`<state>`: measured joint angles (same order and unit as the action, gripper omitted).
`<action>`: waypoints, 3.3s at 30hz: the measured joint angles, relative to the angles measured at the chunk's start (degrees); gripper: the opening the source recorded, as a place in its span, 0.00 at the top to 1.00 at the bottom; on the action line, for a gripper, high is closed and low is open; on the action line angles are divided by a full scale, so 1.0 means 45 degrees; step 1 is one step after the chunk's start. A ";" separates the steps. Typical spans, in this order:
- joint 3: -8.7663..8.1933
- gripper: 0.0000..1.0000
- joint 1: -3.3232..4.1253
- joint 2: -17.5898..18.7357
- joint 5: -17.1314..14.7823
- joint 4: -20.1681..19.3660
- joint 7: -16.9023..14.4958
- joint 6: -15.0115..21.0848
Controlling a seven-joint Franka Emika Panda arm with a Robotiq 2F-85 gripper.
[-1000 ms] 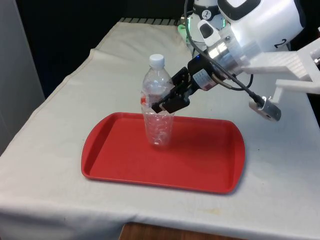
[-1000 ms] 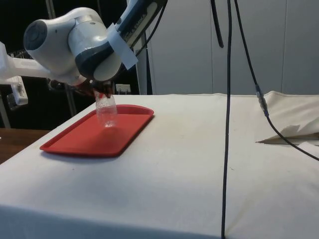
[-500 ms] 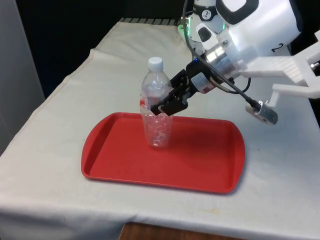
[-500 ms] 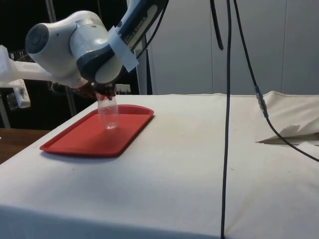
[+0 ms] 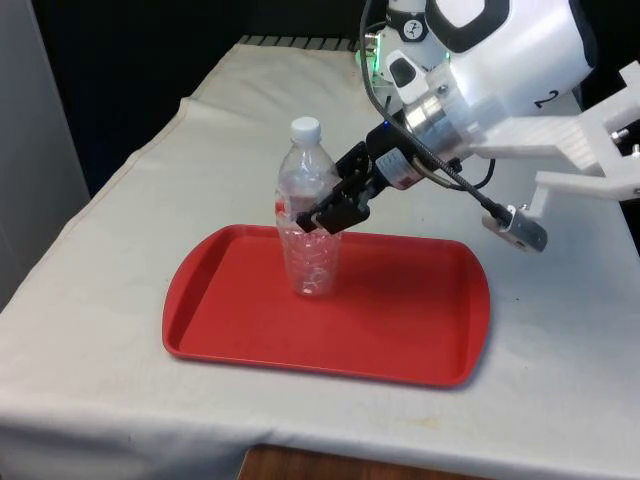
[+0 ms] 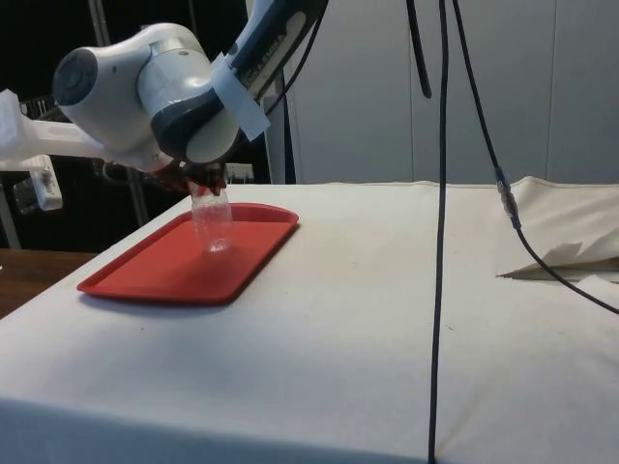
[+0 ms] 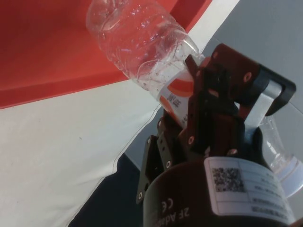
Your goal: Place the bottle upright on the tray.
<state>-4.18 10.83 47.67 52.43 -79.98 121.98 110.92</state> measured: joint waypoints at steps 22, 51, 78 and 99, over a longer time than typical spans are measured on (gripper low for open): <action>0.0000 0.97 -0.0115 0.0076 -0.0076 0.0000 0.0000 0.0127; 0.0000 0.00 -0.0115 0.0102 -0.0064 0.0013 -0.0013 0.0076; 0.0204 0.00 0.0076 0.0102 -0.0038 0.0076 0.0216 -0.0407; 0.0458 0.00 0.0229 0.0102 -0.0013 0.0115 0.0458 -0.0751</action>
<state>-2.12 11.86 48.13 52.37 -79.47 124.05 107.54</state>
